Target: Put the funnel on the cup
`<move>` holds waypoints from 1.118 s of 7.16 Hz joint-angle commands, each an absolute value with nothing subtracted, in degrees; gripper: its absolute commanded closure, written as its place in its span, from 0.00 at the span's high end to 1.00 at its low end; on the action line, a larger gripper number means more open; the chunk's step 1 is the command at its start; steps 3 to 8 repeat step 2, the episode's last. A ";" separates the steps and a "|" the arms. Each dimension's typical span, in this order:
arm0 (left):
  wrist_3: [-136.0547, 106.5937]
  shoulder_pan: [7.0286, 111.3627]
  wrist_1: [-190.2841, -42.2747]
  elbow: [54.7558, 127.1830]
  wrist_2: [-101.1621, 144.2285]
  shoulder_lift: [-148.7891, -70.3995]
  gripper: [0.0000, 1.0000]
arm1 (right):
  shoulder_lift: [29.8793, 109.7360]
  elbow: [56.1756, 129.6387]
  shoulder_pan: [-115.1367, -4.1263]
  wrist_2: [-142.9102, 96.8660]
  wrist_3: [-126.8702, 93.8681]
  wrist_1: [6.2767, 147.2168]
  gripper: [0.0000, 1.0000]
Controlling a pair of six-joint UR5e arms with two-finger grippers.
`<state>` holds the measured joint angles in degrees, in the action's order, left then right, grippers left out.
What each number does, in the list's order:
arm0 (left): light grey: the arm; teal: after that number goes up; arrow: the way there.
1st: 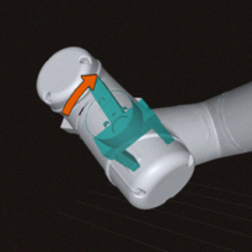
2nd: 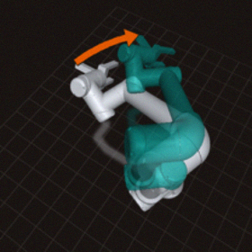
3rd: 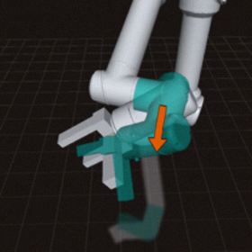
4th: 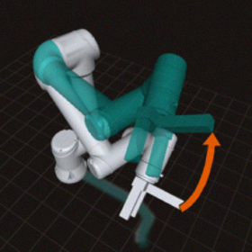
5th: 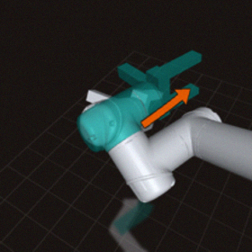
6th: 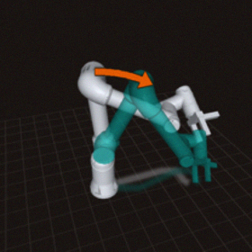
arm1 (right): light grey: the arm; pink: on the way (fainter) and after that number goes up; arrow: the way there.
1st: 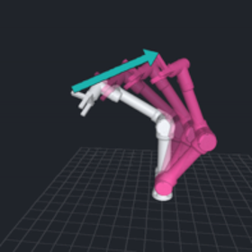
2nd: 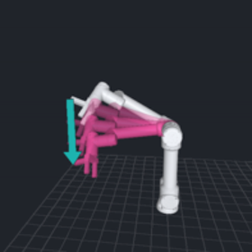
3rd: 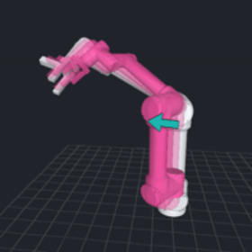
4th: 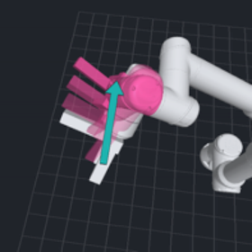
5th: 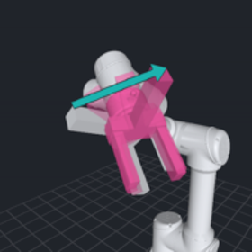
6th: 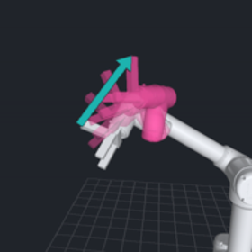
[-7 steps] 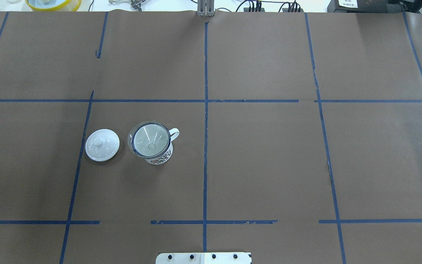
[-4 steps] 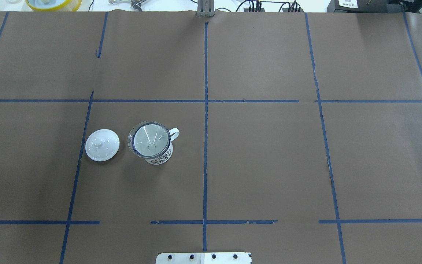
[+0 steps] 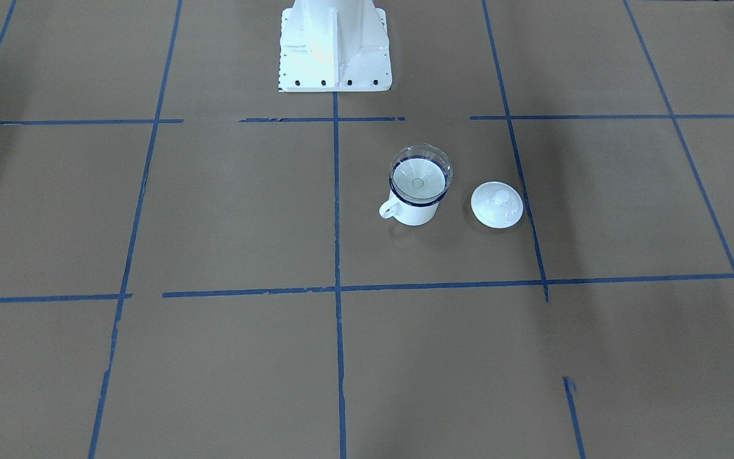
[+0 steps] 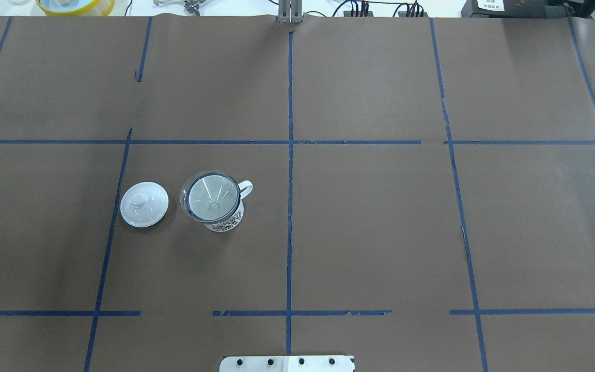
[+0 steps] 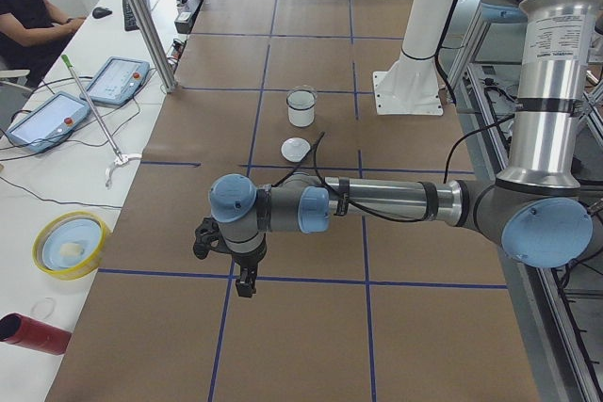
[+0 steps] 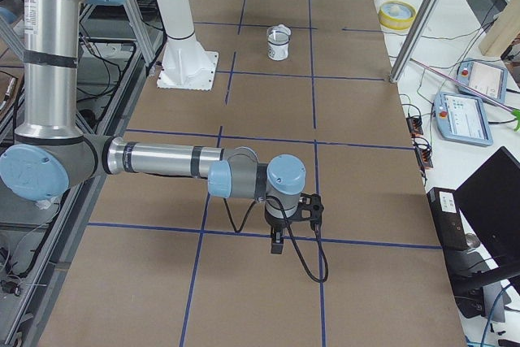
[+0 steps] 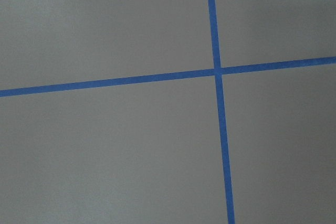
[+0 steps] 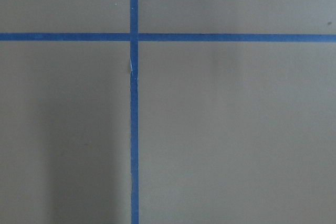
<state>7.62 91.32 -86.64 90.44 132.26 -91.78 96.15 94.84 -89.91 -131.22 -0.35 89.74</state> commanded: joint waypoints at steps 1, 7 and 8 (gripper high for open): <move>7.65 91.32 -86.57 90.44 132.19 -92.11 1.00 | 96.15 94.83 -89.91 -131.22 -0.35 89.74 1.00; 7.73 91.32 -86.57 90.35 132.36 -92.11 1.00 | 96.07 94.83 -89.91 -131.22 -0.35 89.74 1.00; 7.73 91.32 -86.57 90.35 132.36 -92.11 1.00 | 96.07 94.83 -89.91 -131.22 -0.35 89.74 1.00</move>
